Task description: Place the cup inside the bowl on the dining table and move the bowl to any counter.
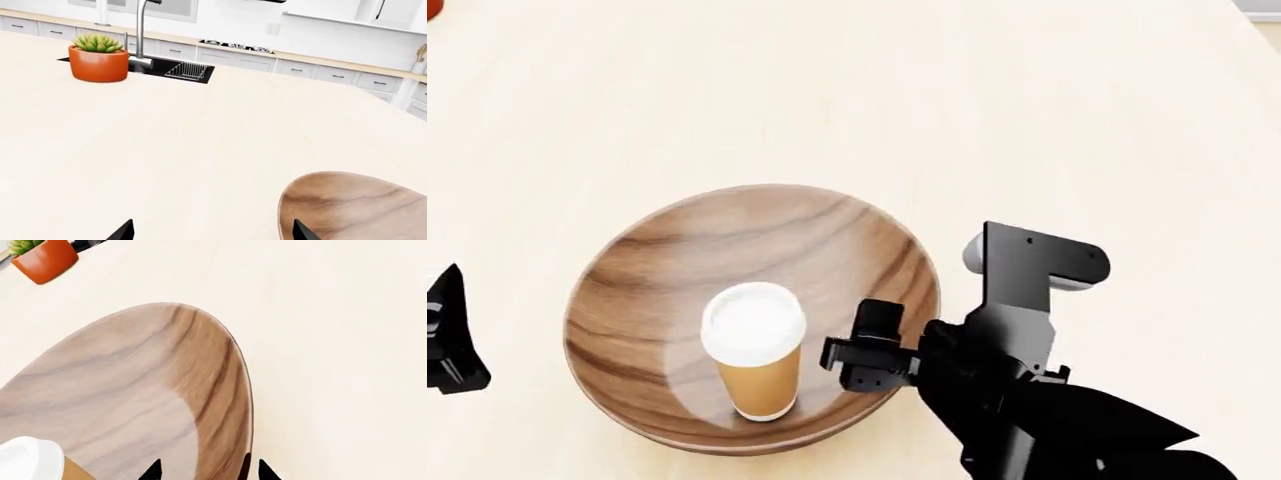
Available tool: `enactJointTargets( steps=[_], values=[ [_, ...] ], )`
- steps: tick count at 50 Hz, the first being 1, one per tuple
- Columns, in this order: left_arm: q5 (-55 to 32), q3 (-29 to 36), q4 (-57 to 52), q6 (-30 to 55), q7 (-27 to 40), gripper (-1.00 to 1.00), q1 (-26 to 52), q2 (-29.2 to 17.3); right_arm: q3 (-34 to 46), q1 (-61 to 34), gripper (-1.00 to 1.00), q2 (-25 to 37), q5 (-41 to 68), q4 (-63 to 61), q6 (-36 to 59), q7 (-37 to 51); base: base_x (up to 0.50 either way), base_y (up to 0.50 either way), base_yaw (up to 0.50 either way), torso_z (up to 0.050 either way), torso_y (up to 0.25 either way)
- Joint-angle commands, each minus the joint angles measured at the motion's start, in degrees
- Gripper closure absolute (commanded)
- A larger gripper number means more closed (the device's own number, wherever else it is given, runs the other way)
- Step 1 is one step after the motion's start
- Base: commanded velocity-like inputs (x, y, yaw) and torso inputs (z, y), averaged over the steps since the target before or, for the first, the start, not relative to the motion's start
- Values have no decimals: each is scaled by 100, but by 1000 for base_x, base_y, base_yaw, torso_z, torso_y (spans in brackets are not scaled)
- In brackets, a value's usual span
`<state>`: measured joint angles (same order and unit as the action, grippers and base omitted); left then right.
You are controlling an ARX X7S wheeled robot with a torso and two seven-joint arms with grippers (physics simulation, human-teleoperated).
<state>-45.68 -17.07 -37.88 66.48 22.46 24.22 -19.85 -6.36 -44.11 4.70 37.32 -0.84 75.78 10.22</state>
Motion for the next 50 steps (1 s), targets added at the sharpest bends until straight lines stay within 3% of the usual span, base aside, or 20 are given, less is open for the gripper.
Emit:
enactJointTargets(
  steps=[1,16,20,32,50],
  values=[
    [71,-31,51,-131,-49,-100,-50,-33,-247,4,100,-106,180,58,44,124,0,0,0,0,0],
    [51,-8,51,-201,-50,-100,-111,-52,-643,-116,100,-144,443,191,-86,341,0,0,0,0,0],
    [96,62,70,-243,-19,-100,-111,-20,-1313,-292,100,-285,667,407,-76,644,0,0,0,0,0],
    [33,77,126,-230,-15,-100,-40,-46,-2244,-369,100,-429,1246,419,-627,1188,0,0,0,0,1],
    [67,190,170,-310,38,-100,-48,-25,-2281,-20,100,-175,1912,-30,-926,1306,0,0,0,0,1]
  ],
)
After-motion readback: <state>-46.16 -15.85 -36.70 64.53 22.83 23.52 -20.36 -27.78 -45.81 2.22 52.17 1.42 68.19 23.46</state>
